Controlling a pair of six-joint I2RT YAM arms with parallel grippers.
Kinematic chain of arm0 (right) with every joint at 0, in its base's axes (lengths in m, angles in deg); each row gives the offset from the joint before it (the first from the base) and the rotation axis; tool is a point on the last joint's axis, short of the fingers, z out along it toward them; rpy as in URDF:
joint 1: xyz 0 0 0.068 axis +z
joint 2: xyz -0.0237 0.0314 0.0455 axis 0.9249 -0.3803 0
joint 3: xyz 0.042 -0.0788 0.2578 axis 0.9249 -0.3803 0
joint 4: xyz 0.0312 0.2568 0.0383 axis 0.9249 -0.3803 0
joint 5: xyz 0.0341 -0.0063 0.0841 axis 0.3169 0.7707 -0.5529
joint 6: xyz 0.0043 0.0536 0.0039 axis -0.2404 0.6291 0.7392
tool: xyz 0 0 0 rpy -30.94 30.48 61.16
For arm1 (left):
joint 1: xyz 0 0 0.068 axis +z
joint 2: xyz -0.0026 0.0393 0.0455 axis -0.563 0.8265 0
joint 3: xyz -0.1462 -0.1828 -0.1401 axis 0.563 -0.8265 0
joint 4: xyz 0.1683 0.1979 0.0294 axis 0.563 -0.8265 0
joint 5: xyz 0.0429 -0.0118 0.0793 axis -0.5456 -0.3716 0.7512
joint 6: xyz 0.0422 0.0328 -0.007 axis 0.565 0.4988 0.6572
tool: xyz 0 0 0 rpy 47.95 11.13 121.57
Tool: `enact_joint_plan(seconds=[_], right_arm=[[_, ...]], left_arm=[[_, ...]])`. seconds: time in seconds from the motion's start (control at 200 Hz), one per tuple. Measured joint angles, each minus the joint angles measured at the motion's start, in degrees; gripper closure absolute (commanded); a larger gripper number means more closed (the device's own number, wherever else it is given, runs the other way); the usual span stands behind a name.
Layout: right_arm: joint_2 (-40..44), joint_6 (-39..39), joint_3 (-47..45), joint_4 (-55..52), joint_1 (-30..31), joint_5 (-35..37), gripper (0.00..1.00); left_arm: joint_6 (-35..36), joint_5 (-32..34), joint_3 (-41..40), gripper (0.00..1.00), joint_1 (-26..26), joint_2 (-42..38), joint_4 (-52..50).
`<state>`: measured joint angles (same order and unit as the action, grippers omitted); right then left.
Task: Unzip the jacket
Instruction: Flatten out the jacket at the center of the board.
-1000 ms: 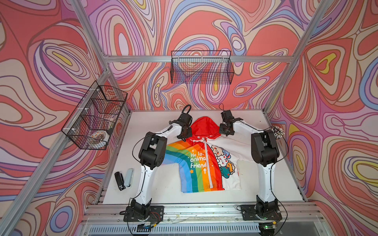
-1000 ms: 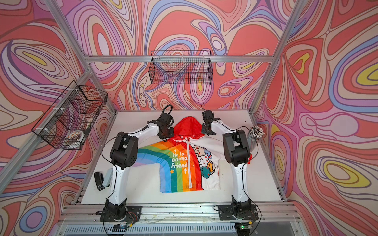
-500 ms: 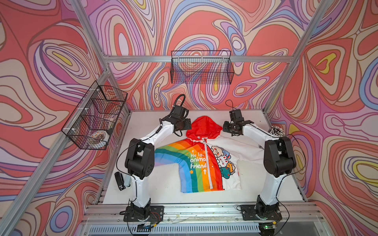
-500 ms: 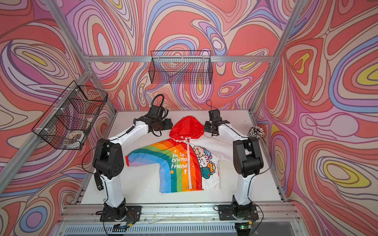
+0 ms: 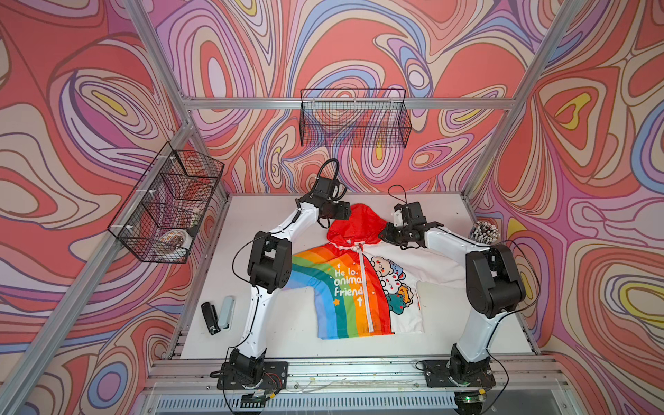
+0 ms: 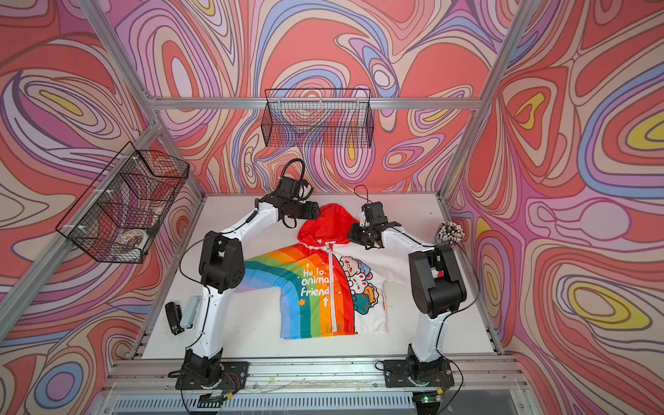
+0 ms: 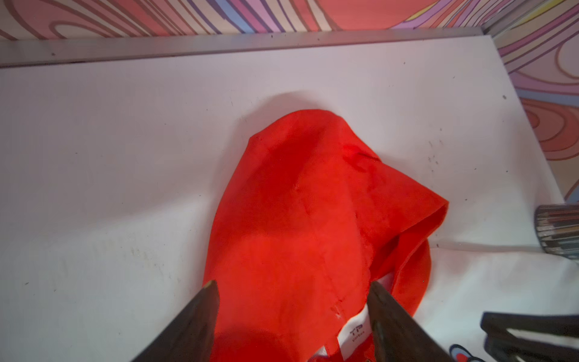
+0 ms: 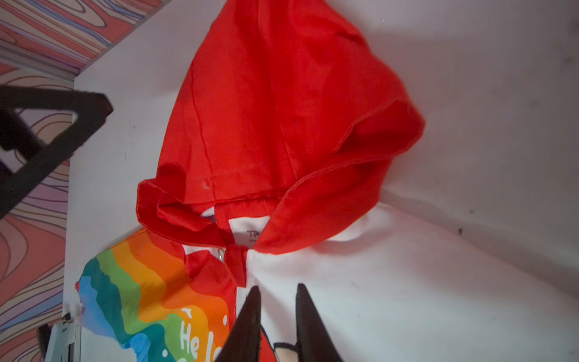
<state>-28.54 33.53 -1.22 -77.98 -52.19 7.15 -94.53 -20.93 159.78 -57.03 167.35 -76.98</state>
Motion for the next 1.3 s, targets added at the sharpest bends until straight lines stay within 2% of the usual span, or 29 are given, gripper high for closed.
enact_joint_plan(seconds=[0.15, 0.345, 0.971, 1.117, 1.297], right_arm=[[2.93, 1.05, -5.38, 0.26, 1.53, -1.7, 0.81], [6.05, 2.08, -9.03, 0.52, 3.19, -3.1, 0.84], [5.31, 2.51, -10.23, -0.55, 6.12, -3.02, 0.85], [3.04, 2.71, -10.23, -1.25, 6.45, -2.43, 0.86], [2.05, 3.13, -10.23, -2.86, 6.75, -0.59, 0.89]], left_arm=[[2.58, 0.11, 8.13, 0.25, 0.0, 5.09, -4.07], [4.13, -0.22, 14.6, 0.31, 0.0, 8.0, -6.03], [4.52, 1.4, 16.59, 0.31, 0.33, 14.56, -9.62], [4.44, 1.42, 17.03, 0.39, 0.7, 15.17, -10.08], [3.87, 1.14, 17.16, 0.59, 1.18, 15.82, -10.36]])
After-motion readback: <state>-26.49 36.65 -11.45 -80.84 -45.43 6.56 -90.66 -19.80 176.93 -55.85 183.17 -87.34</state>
